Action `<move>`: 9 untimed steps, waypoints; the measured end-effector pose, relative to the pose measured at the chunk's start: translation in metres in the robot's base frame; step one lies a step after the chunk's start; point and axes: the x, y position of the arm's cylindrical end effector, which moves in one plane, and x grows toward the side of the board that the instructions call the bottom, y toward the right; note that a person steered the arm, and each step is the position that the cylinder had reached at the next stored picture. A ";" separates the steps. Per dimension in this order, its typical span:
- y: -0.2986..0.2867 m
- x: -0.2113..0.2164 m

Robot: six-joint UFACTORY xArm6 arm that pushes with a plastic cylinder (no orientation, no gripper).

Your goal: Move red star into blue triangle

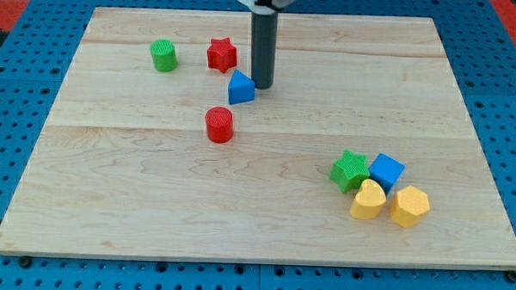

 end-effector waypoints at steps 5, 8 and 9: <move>-0.043 -0.020; -0.046 -0.051; -0.071 -0.058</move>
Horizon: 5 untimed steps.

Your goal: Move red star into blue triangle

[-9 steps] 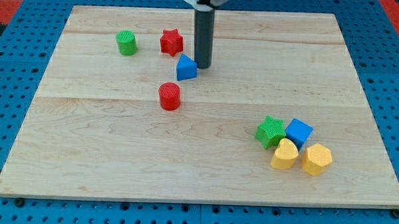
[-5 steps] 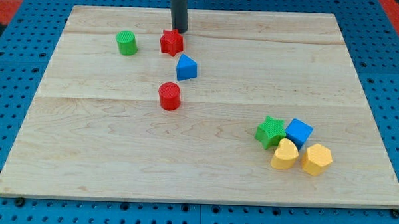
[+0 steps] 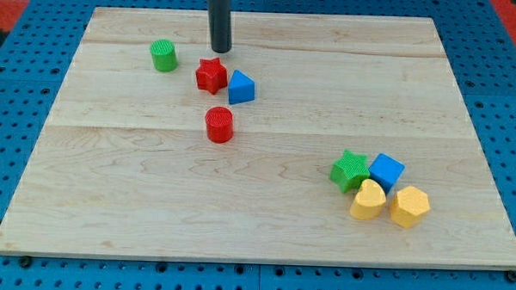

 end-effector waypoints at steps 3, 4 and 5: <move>-0.034 0.073; 0.010 0.093; 0.011 0.052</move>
